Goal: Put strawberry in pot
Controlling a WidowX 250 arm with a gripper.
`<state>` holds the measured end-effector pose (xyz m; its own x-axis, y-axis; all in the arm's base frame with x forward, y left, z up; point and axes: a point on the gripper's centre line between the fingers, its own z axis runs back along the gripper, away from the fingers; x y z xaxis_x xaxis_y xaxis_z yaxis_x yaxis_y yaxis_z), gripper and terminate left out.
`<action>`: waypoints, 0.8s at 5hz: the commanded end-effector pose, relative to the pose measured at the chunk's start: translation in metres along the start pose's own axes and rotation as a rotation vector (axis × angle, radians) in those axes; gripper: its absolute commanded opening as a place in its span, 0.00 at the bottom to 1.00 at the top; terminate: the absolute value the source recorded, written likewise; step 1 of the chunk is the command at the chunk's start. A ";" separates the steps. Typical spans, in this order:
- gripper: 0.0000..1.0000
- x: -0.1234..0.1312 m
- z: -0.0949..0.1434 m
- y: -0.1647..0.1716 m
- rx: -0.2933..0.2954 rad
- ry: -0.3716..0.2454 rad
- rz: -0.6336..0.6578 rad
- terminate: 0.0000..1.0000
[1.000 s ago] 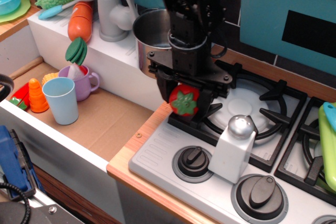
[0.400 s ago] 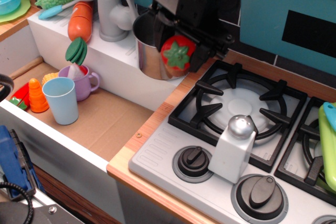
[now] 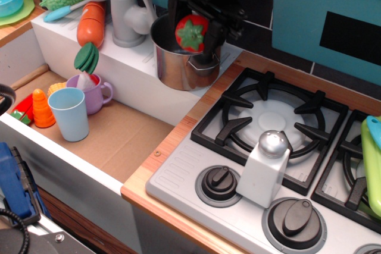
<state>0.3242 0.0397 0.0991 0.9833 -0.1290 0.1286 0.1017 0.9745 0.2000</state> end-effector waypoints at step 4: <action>1.00 0.026 0.000 0.025 0.008 -0.115 -0.070 1.00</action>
